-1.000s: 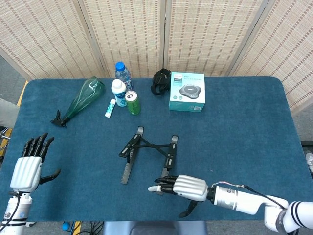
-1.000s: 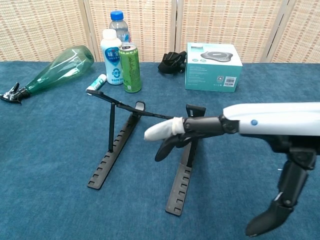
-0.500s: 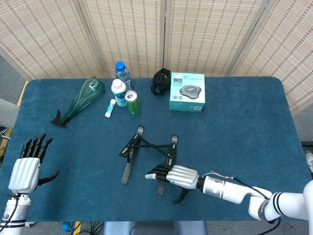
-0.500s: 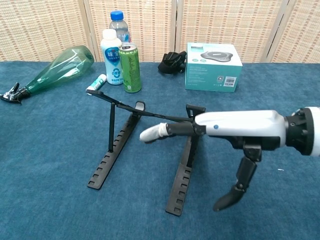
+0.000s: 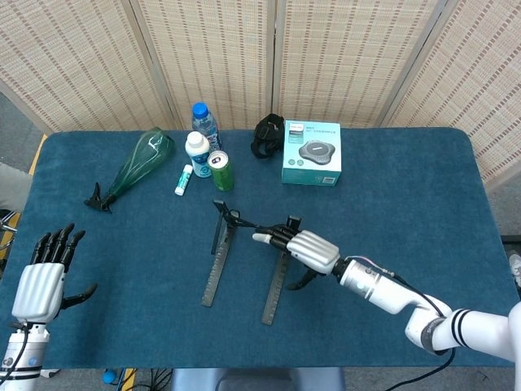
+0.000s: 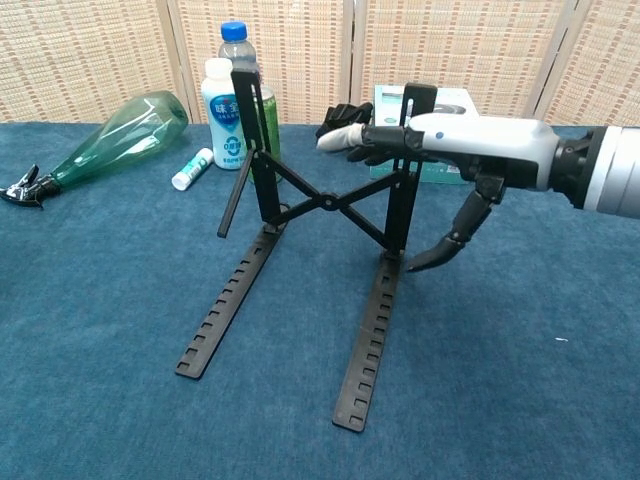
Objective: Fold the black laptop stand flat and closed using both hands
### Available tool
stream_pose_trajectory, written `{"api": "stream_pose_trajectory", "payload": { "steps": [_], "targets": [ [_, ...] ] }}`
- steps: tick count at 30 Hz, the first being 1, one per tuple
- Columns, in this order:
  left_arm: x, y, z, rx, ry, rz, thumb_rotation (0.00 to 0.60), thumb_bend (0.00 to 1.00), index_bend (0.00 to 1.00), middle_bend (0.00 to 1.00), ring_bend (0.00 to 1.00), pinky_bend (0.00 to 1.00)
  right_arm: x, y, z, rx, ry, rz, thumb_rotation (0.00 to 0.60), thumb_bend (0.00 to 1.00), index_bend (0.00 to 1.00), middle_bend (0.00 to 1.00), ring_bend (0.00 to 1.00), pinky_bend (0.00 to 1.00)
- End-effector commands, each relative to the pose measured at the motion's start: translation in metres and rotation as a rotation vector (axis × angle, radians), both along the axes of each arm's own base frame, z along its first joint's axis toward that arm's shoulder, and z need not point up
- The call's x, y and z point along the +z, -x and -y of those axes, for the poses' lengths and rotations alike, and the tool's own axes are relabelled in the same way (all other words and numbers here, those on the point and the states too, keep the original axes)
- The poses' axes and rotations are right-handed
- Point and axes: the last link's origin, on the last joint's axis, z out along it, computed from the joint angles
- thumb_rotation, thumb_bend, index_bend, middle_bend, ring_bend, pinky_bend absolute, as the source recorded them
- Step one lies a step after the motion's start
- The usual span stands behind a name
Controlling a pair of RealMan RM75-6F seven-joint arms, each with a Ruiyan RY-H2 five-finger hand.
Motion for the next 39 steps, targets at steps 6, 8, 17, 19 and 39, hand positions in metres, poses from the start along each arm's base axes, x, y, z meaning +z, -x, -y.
{"api": "stream_pose_trajectory", "payload": {
  "steps": [6, 8, 17, 19, 39],
  "targets": [
    [0.000, 0.001, 0.000, 0.002, 0.001, 0.003, 0.600, 0.15, 0.08, 0.01, 0.00, 0.00, 0.011, 0.004, 0.020, -0.059, 0.054, 0.017, 0.600, 0.02, 0.00, 0.01, 0.00, 0.00],
    [-0.001, 0.002, 0.000, 0.003, 0.001, 0.003, 0.600, 0.15, 0.08, 0.01, 0.00, 0.00, 0.012, 0.005, 0.019, -0.057, 0.051, 0.013, 0.600, 0.02, 0.00, 0.01, 0.00, 0.00],
    [0.000, 0.002, 0.000, 0.001, 0.000, 0.002, 0.600, 0.15, 0.08, 0.01, 0.00, 0.00, 0.016, 0.011, -0.004, 0.001, 0.006, -0.004, 0.600, 0.02, 0.00, 0.01, 0.00, 0.00],
    [-0.001, 0.002, 0.000, 0.002, 0.002, 0.002, 0.600, 0.15, 0.08, 0.01, 0.00, 0.00, 0.015, 0.013, -0.009, 0.012, -0.008, -0.015, 0.600, 0.02, 0.00, 0.01, 0.00, 0.00],
    [0.002, 0.002, 0.004, 0.009, -0.005, -0.003, 0.600, 0.15, 0.08, 0.01, 0.00, 0.00, -0.023, 0.038, -0.003, -0.073, -0.117, -0.128, 0.600, 0.02, 0.00, 0.02, 0.00, 0.00]
  ]
}}
